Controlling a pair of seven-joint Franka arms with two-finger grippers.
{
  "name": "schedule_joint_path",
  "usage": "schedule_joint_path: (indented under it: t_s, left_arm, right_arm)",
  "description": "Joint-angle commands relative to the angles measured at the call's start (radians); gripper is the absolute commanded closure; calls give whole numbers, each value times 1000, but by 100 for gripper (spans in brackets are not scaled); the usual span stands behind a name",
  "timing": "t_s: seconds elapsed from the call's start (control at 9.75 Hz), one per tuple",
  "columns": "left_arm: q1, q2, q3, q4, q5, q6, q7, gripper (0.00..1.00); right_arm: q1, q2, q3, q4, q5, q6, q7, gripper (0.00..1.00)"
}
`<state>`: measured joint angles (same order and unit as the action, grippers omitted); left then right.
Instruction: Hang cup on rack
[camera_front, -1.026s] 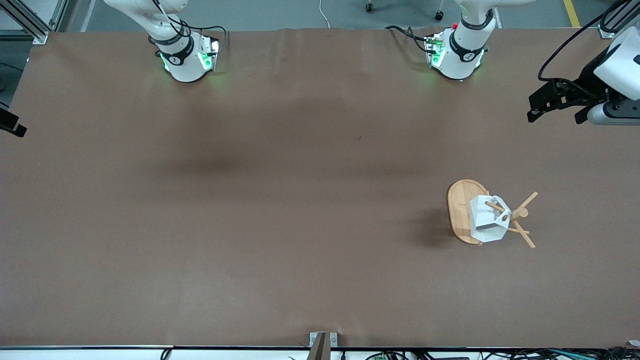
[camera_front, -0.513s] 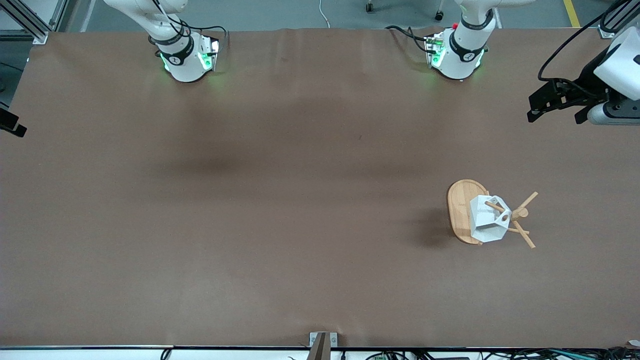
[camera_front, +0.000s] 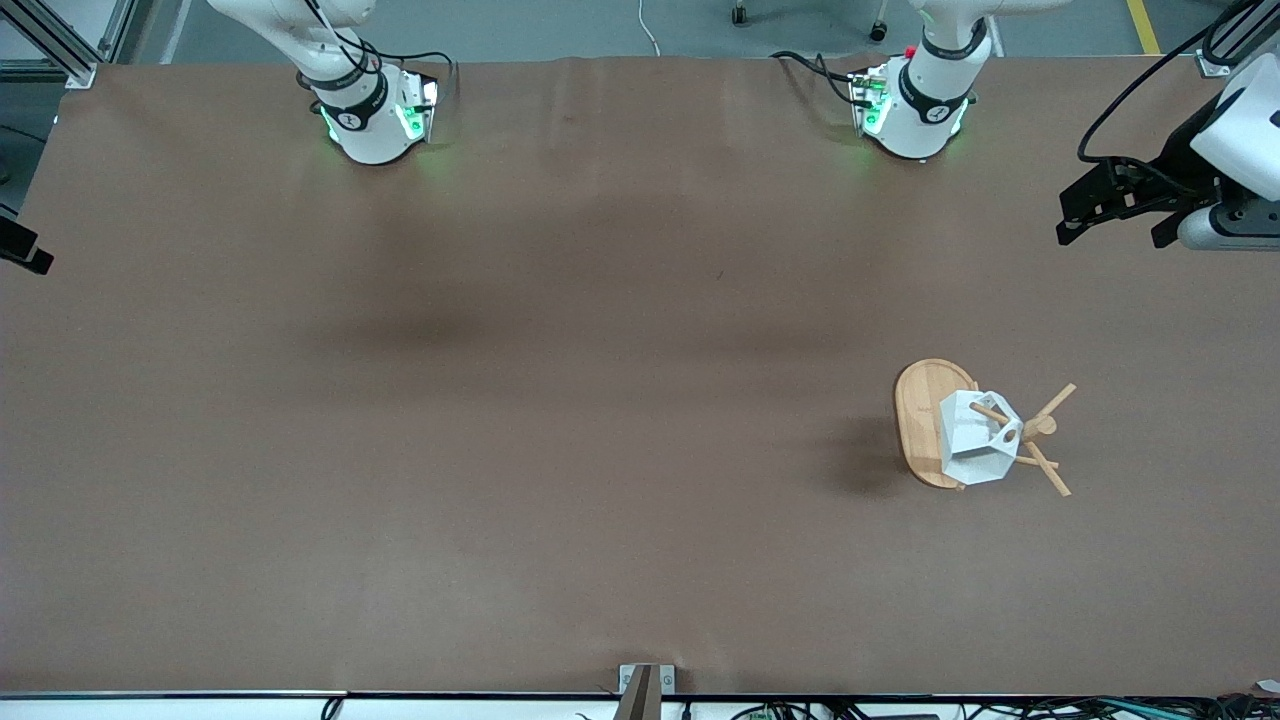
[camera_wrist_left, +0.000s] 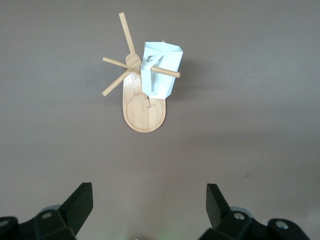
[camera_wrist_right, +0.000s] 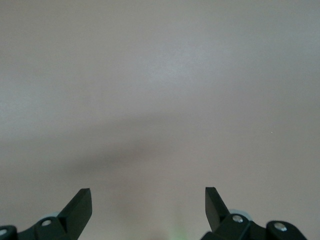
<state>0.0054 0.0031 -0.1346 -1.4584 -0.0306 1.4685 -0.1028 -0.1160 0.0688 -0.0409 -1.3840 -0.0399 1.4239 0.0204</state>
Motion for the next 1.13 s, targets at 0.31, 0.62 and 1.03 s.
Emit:
schedule_joint_path:
  t_s: [0.31,0.62,1.03]
  left_arm:
    - [4,15,0,-3,17,-10,5,0]
    - [2,17,1,-5,21,-7,5,0]
    - [1,17,1,-7,24,3,2,0]
  right_arm:
    - [-11,-17,4,-23,-3,7,0,0]
    - [-11,-17,4,-23,-3,6,0,0]
    - [-11,-17,4,-23,-2,7,0,0]
